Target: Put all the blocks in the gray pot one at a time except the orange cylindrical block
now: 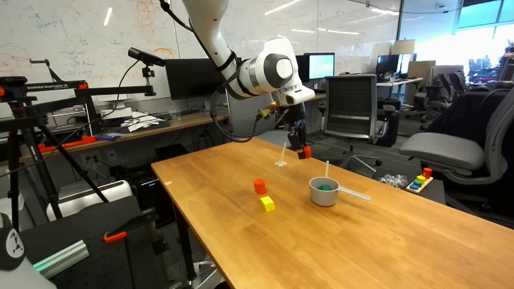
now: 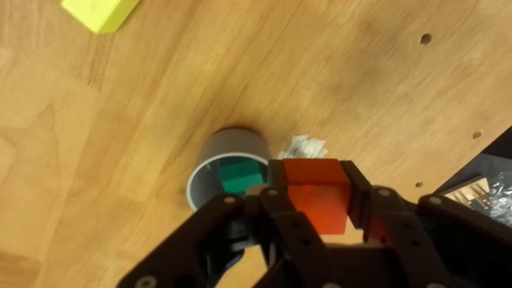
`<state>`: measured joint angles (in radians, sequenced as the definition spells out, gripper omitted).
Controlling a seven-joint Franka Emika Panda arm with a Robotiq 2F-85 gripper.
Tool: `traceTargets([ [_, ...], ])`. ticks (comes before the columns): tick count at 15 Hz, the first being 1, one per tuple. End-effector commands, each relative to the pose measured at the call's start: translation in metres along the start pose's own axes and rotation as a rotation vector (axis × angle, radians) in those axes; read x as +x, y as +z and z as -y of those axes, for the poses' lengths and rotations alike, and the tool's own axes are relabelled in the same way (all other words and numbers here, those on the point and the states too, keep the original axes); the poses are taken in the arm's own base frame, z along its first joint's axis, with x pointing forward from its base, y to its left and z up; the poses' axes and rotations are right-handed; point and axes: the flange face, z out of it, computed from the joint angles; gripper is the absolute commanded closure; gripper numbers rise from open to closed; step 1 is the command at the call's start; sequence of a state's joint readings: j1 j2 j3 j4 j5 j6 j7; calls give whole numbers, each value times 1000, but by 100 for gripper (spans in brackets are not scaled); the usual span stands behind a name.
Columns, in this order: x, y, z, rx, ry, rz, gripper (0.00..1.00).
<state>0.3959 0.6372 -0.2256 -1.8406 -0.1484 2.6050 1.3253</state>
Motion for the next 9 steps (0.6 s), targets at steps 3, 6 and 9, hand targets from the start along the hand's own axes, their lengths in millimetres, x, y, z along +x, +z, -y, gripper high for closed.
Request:
traceTargets([
  [3,32,-15,-49,-17,49,-46,87],
  [6,44,-7,-57,-37,53,-52,87],
  [9,55,-3,-58,-38,49,-59,87],
])
